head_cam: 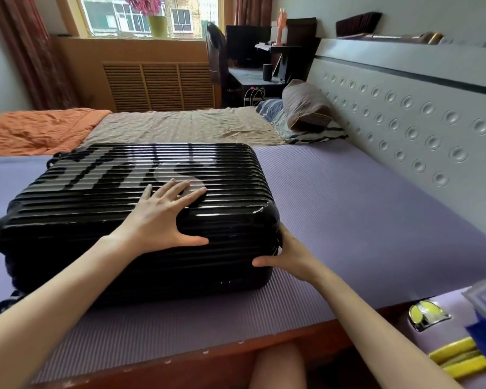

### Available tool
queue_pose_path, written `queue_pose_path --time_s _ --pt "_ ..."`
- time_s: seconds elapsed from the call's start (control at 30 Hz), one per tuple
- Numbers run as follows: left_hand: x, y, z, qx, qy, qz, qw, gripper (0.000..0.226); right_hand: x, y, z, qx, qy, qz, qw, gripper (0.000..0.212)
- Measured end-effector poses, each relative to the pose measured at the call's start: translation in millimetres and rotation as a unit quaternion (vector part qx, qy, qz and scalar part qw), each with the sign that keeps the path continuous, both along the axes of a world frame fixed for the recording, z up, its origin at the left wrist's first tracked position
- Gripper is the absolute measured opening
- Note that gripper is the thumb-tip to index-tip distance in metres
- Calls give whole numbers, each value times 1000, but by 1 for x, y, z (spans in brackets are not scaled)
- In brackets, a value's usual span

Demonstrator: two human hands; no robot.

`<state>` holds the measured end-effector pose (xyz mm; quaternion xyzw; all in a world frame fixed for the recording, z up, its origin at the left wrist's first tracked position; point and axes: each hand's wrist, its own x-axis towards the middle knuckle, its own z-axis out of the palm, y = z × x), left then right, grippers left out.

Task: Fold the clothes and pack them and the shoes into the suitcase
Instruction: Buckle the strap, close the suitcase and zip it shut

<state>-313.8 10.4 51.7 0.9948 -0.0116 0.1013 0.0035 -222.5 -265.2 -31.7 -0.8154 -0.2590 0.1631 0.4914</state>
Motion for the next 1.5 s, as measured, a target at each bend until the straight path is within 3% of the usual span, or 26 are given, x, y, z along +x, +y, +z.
queue_pose_path --time_s 0.33,0.57,0.87,1.03,1.17,1.3,1.4,1.5 --pt "-2 -8 0 -14 -35 -4 999 108 2 -5 -1 35 28 -6 999 93" --pt "-3 -10 -7 -4 -56 -5 998 107 -5 -7 -7 21 24 0 999 108" --pt "-3 -9 -6 4 -20 1 1000 106 -10 -6 0 22 43 9 999 106" --pt "-3 -8 -5 -5 -11 -3 1000 107 -15 -6 16 23 41 -10 999 121" --pt "-5 -8 -5 -2 -13 -4 1000 106 -19 -2 32 31 -20 -26 999 124" --pt "-6 -10 -2 -17 0 -1 1000 106 -22 13 46 -31 -198 -14 980 124" --pt "-7 -11 7 -107 10 0 994 96 -23 30 59 -82 -295 0 952 116" --pt "-9 -5 15 -213 -18 -26 977 78 -24 40 70 -114 -301 -11 947 110"
